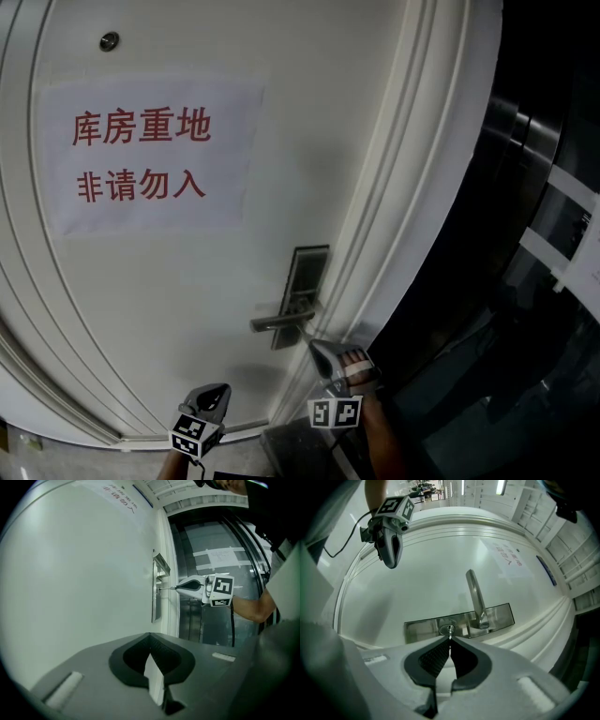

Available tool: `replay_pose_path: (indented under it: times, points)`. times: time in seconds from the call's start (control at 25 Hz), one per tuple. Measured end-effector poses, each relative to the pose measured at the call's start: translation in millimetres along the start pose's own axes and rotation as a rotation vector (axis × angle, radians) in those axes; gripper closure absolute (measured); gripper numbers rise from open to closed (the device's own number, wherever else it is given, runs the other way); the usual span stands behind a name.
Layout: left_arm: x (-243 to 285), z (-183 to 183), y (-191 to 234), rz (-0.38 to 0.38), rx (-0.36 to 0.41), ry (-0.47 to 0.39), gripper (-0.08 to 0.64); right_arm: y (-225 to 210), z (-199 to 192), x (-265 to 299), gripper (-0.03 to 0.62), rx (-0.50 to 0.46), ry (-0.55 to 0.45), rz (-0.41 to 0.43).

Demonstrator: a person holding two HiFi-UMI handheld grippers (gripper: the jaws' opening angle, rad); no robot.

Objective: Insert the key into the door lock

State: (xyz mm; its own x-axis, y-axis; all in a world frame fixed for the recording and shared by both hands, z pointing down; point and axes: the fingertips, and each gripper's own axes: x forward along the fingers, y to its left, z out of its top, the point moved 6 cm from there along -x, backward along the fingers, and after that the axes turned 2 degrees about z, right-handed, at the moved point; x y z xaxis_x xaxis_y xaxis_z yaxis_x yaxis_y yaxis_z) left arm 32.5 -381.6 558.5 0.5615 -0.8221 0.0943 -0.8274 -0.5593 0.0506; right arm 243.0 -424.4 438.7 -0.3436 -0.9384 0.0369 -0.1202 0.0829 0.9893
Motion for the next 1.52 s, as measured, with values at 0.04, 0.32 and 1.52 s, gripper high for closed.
replay_pose_path:
  times: [0.04,0.32,1.52]
  points:
    - [0.2,-0.2,0.5,0.001,0.0,-0.001,0.558,0.3,0.0,1.1,0.581,-0.002,0.0,0.001]
    - [0.6,-0.9,4.7,0.011,-0.004,-0.003,0.558,1.4,0.9,8.6,0.582,-0.02,0.018,0.01]
    - [7.1,-2.3,9.2,-0.014,-0.011,-0.008,0.558,3.8,6.3,12.2,0.581,-0.032,0.082,-0.003]
